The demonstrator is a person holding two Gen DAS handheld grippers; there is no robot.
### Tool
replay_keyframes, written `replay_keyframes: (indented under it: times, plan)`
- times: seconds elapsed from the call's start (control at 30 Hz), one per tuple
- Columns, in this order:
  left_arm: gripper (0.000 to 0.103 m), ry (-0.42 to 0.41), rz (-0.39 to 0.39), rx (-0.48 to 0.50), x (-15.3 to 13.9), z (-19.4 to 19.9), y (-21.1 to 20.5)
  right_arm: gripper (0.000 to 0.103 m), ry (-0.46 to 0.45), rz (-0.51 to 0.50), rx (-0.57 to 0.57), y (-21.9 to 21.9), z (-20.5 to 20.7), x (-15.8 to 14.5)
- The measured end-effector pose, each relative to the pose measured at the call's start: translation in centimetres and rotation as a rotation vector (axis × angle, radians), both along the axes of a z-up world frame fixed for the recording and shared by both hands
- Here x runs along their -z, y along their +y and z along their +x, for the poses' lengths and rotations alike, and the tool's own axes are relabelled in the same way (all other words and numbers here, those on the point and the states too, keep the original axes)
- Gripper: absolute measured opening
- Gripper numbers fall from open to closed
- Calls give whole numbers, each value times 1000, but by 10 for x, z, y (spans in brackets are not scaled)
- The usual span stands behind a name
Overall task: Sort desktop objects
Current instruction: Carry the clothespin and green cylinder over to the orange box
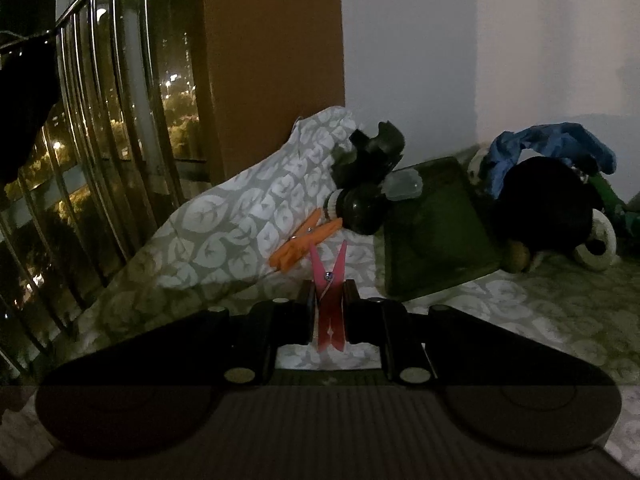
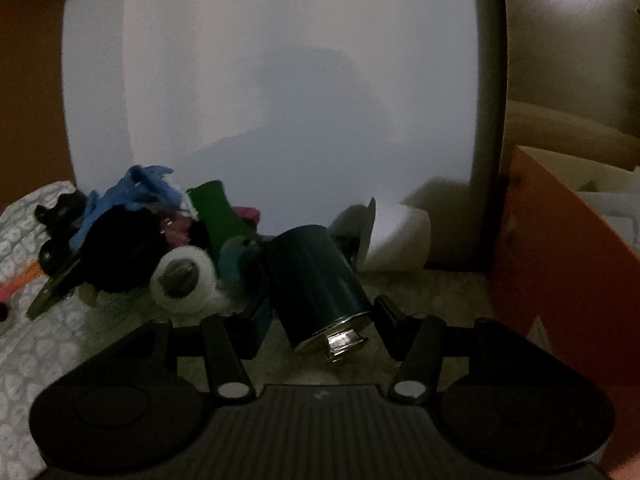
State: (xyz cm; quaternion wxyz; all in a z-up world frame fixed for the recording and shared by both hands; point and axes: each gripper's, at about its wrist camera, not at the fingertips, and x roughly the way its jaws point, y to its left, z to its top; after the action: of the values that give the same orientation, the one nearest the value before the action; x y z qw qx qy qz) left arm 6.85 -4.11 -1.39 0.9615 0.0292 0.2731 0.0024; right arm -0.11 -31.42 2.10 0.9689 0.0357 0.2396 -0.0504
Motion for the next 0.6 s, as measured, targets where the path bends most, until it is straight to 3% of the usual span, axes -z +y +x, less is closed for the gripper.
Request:
replay_keyframes:
  times: [0.13, 0.6]
  plan:
    - [15, -10, 0, 32, -1, -5, -6, 54, 1, -5, -23, 6, 7, 4]
    - [15, -12, 15, 265, -16, -56, -63, 54, -15, 44, -61, 11, -40, -3]
